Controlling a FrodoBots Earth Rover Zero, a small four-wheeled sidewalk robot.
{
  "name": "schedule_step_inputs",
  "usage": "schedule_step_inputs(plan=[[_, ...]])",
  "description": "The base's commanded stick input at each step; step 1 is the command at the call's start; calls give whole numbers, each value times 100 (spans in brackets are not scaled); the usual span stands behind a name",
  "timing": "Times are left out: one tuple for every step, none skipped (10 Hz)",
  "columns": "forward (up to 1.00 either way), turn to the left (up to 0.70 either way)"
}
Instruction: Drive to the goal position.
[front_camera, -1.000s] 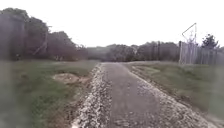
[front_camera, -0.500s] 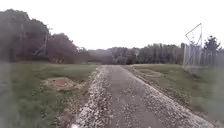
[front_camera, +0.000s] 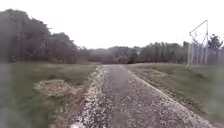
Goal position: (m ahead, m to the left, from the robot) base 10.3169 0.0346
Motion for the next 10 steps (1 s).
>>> schedule_step_inputs(plan=[[68,-23],[68,-34],[68,-34],[68,-34],[68,-34],[68,-34],[68,-31],[68,-27],[68,-22],[68,-18]])
